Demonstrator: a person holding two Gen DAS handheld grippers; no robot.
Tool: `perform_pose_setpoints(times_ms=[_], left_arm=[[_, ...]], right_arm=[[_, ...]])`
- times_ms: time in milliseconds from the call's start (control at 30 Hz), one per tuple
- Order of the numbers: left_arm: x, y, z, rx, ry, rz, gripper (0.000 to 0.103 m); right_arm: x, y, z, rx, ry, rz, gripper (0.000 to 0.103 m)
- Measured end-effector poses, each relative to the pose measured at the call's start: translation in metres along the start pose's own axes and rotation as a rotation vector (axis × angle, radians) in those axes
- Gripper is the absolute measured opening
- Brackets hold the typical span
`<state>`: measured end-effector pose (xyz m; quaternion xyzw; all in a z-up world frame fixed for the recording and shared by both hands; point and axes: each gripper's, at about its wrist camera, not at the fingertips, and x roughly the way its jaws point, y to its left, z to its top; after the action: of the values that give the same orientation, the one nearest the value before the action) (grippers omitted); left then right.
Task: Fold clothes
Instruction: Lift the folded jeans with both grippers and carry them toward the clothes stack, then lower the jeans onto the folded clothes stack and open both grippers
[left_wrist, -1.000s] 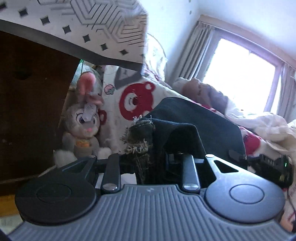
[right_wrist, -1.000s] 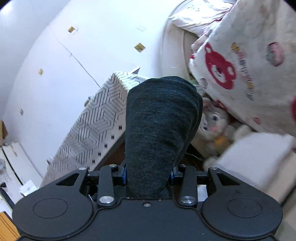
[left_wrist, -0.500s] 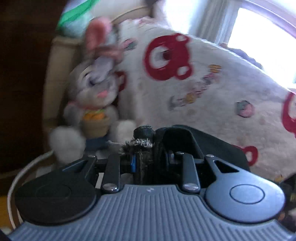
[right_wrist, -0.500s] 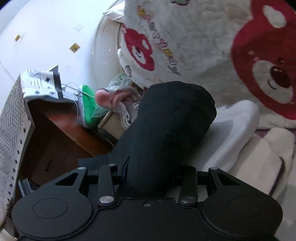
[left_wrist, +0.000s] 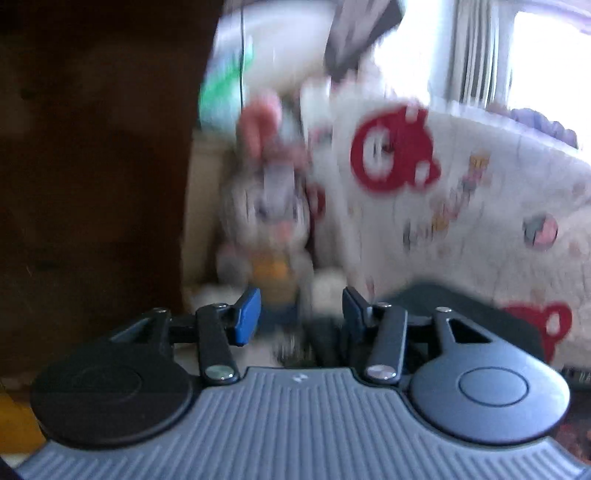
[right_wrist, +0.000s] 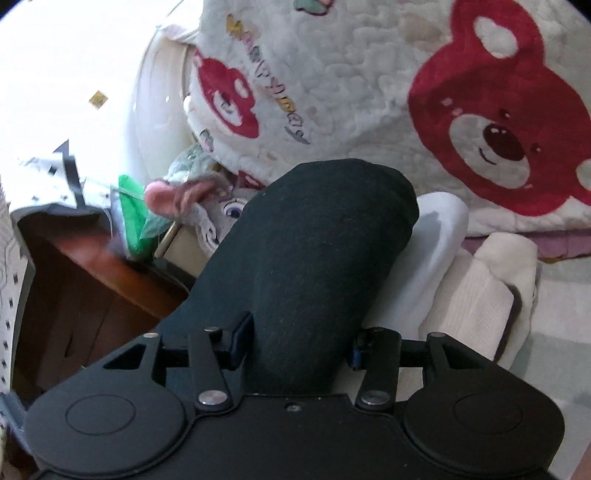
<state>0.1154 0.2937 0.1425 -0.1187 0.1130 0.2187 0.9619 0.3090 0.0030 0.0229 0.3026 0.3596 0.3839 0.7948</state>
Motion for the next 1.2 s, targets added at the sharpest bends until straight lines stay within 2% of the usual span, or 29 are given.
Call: perform_pose_setpoints(times_ms=[33,100,133,200,233,267,300,333,400,467,600,733,833,900,967,1100,1200], left_arm=[[-0.003,-0.007,0.005,0.012,-0.018,-0.029,0.06],[-0.007,-0.019,0.014,0.038,-0.038,-0.084,0.061],[-0.001,-0.027,0.015,0.062,-0.007,-0.109,0.061],[0.021,-0.041,0.011,0.13,0.114,-0.154,0.061],[0.041,-0.042,0.003,0.159,0.23,-0.156,0.062],[0.061,-0.039,-0.007,0.159,0.347,-0.154,0.062],[0.073,-0.033,-0.018,0.125,0.412,-0.15,0.062],[0.079,-0.025,-0.028,0.075,0.426,-0.147,0.062],[0.078,-0.013,-0.041,0.032,0.403,-0.141,0.062],[0.071,-0.011,-0.048,0.062,0.369,-0.128,0.062],[0.07,-0.008,-0.046,0.056,0.366,-0.142,0.062],[0.072,-0.01,-0.048,0.074,0.354,-0.155,0.062],[0.069,-0.009,-0.048,0.072,0.347,-0.15,0.062],[0.064,-0.004,-0.047,0.057,0.318,-0.137,0.063],[0.055,0.003,-0.048,0.029,0.278,-0.12,0.063],[0.037,0.005,-0.051,0.01,0.26,-0.085,0.064],[0.012,0.003,-0.053,-0.005,0.233,-0.035,0.064]], right_arm=[[0.0,0.001,0.001,-0.016,0.005,-0.005,0.054],[0.0,0.004,0.002,-0.03,0.014,-0.003,0.055],[-0.002,0.006,0.0,-0.044,0.02,-0.001,0.055],[-0.004,0.011,-0.002,-0.078,0.032,0.0,0.055],[-0.007,0.012,-0.004,-0.096,0.038,0.002,0.055],[-0.012,0.014,-0.006,-0.115,0.045,0.005,0.055],[-0.017,0.013,-0.007,-0.127,0.044,0.01,0.055],[-0.024,0.013,-0.009,-0.137,0.042,0.016,0.055],[-0.038,0.012,-0.011,-0.164,0.024,0.017,0.055],[-0.056,0.02,-0.012,-0.255,-0.047,-0.028,0.055],[-0.077,0.041,-0.005,-0.452,-0.17,-0.105,0.055],[-0.06,0.072,0.006,-0.6,-0.153,-0.127,0.055],[-0.03,0.086,0.001,-0.736,-0.102,-0.204,0.054],[-0.01,0.077,0.0,-0.738,-0.062,-0.252,0.059],[-0.001,0.059,0.002,-0.706,-0.048,-0.253,0.06],[-0.013,0.044,0.01,-0.587,-0.046,-0.204,0.06],[-0.035,0.042,-0.002,-0.552,-0.068,-0.164,0.061]])
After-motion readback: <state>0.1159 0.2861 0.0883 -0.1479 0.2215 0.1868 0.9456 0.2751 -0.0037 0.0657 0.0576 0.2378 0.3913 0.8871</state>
